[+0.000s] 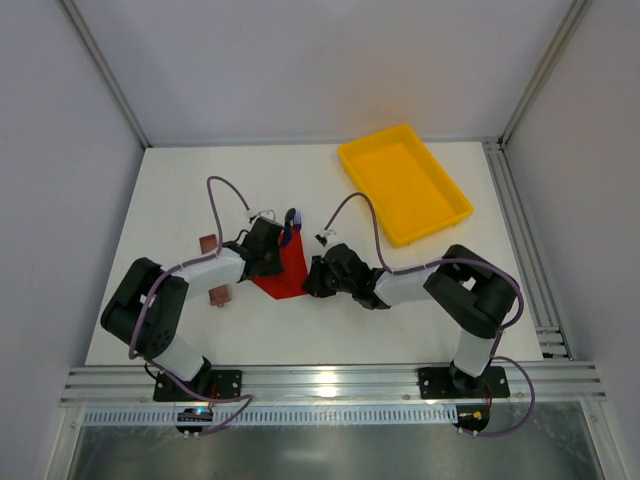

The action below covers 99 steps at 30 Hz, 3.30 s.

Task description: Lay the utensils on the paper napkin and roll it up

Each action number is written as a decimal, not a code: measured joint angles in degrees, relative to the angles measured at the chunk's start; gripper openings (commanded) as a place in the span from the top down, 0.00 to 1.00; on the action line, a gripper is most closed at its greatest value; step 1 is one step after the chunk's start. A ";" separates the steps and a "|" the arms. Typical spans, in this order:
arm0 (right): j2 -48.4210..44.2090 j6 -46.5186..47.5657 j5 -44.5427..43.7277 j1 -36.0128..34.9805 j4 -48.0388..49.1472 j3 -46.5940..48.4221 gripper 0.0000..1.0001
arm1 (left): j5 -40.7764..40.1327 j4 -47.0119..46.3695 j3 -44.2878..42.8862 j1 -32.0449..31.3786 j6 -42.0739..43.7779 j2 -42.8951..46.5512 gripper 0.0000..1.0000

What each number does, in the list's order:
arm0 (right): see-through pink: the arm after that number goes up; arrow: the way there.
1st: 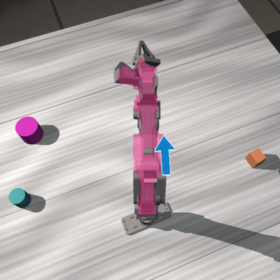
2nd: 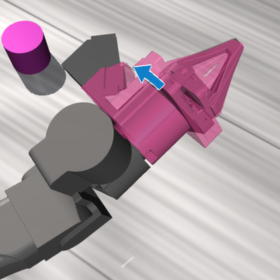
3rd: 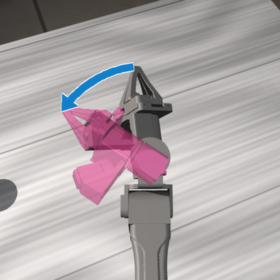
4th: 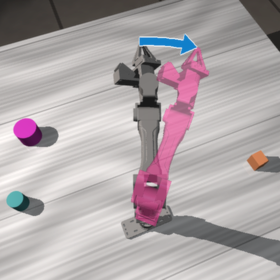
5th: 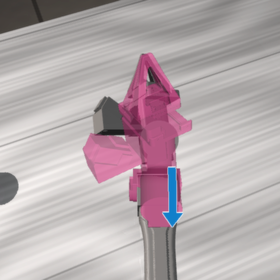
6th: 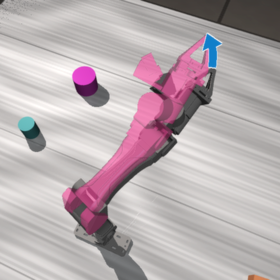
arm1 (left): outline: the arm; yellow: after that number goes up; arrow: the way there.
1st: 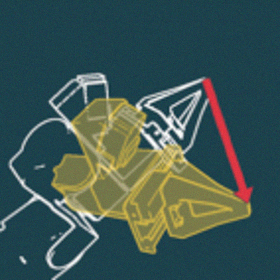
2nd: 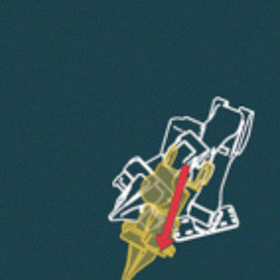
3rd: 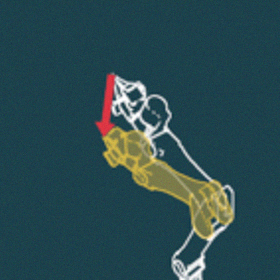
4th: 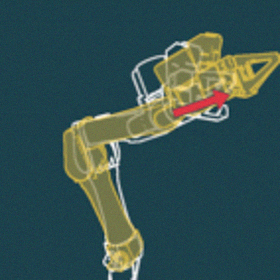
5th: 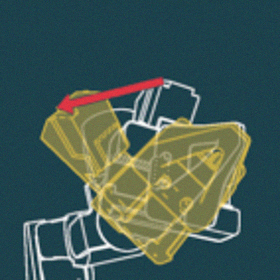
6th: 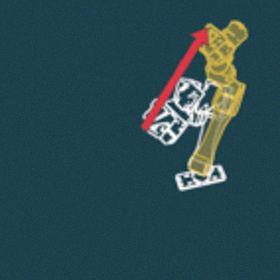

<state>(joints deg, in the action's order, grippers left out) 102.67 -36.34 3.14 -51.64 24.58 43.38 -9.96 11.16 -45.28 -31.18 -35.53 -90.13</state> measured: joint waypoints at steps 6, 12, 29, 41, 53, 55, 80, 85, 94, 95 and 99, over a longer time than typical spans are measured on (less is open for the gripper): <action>0.00 0.02 0.02 0.00 0.55 -0.28 0.85 | -1.14 0.83 0.04 0.02 -0.96 0.35 0.78; -0.02 0.02 0.02 0.00 0.96 -0.55 0.85 | -4.09 6.71 -0.33 -0.02 -1.99 2.64 0.72; -0.17 0.04 0.04 0.00 0.83 -0.55 0.85 | 4.09 3.26 -2.01 -0.02 -2.08 7.50 0.80; -1.79 -0.07 0.42 0.00 -1.22 -1.11 0.80 | 3.69 1.05 1.81 -0.02 -3.23 2.34 0.85; -5.11 -0.35 3.26 0.00 -6.54 0.90 0.81 | 3.32 -1.36 2.62 -0.02 -3.30 2.23 0.85; -4.61 -0.24 3.85 0.00 -6.49 2.27 0.81 | 3.32 -1.57 2.71 -0.02 -3.32 2.23 0.85; 2.05 -1.60 6.56 -0.17 2.89 0.35 0.82 | 3.85 -0.90 5.51 -0.63 -5.25 8.11 0.75; 1.55 -2.16 6.64 -0.28 4.35 -1.03 0.82 | 5.29 -1.27 5.62 -0.63 -5.81 11.28 0.76; -0.13 -2.97 6.69 -0.39 4.57 -3.21 0.82 | 7.19 -2.78 8.92 -0.68 -6.08 10.34 0.79; -0.17 -3.04 6.73 -0.39 4.55 -3.21 0.82 | 7.17 -2.80 9.01 -0.68 -6.08 9.97 0.79; -0.33 -3.19 7.34 -0.39 4.15 -3.21 0.81 | 7.04 -3.50 9.07 -0.68 -6.12 8.24 0.80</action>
<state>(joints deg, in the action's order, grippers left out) 102.35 -39.53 10.48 -52.03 28.73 40.16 -2.92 7.66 -36.21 -31.86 -41.65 -81.89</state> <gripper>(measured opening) 0.188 0.200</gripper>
